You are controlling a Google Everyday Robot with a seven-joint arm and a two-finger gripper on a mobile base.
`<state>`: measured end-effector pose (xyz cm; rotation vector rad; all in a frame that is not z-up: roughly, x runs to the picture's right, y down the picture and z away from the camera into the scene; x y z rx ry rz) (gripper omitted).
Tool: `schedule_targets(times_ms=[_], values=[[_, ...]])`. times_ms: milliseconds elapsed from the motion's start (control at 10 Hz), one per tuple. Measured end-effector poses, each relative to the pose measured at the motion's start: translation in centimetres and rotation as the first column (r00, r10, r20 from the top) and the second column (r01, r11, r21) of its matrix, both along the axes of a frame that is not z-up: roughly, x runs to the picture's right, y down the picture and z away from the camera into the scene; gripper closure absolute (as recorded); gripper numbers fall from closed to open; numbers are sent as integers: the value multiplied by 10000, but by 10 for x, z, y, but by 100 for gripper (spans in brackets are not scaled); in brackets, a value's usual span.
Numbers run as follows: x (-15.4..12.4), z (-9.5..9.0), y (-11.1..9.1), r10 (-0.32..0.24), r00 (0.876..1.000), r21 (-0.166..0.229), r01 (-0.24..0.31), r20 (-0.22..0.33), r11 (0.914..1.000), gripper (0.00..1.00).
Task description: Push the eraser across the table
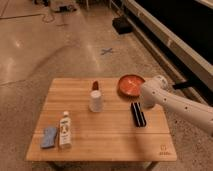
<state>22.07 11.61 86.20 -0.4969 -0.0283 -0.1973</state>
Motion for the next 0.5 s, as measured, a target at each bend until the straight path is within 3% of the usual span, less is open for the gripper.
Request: schedule_targets(times_ms=[500], values=[[-11, 1, 6, -399, 9985, -71, 402, 378, 9992, 100]])
